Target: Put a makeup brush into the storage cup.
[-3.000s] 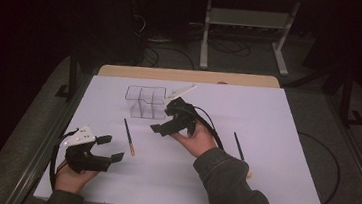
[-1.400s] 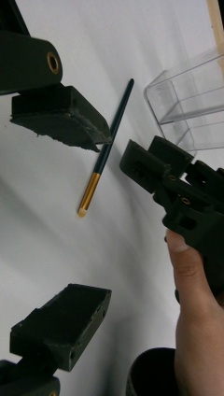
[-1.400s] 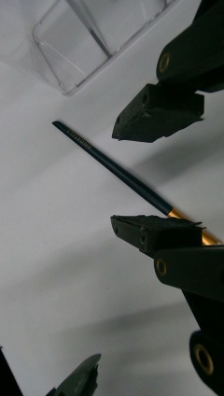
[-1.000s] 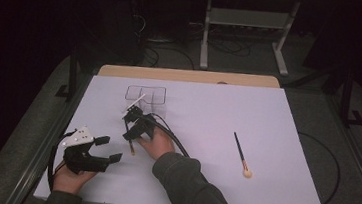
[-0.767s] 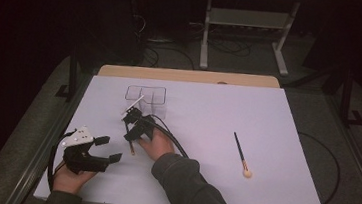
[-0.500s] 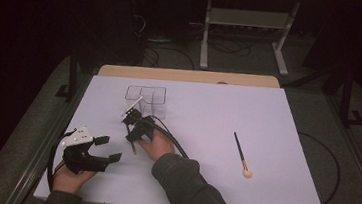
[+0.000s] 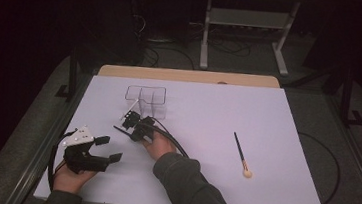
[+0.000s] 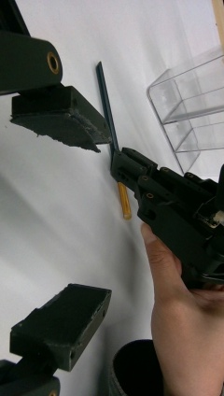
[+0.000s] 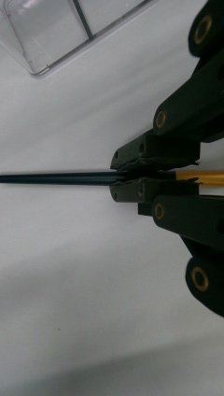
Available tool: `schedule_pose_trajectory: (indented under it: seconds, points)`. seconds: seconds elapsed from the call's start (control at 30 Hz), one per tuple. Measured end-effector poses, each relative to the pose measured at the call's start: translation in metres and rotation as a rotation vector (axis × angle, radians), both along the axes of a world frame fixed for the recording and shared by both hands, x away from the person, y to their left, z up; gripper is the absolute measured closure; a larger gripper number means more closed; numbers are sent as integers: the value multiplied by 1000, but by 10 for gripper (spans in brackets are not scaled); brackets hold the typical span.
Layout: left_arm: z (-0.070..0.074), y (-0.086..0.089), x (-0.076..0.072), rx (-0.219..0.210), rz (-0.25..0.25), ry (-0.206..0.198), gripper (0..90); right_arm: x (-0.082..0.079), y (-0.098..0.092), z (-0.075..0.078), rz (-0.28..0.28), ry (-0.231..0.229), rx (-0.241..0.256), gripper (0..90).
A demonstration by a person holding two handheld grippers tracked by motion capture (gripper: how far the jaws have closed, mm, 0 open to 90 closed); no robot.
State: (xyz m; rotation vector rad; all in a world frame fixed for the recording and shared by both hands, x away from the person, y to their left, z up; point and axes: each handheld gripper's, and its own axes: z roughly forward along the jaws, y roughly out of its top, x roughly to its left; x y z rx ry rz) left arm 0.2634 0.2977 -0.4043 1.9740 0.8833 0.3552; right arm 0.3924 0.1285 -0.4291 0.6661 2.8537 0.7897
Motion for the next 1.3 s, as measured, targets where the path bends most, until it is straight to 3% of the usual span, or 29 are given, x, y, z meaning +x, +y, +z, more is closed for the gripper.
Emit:
schedule_pose_trajectory:
  seconds: [0.13,0.43,0.8,1.3]
  points:
    - [0,0,0,1,0,-4,205,5,-4,-1,-6,41,32,827]
    - [1,1,0,-1,4,-2,206,8,-9,3,14,81,70,827]
    - [1,0,-1,-12,8,0,207,8,-29,18,37,112,104,826]
    - [0,-2,1,5,-5,-5,210,-1,-65,33,96,129,128,826]
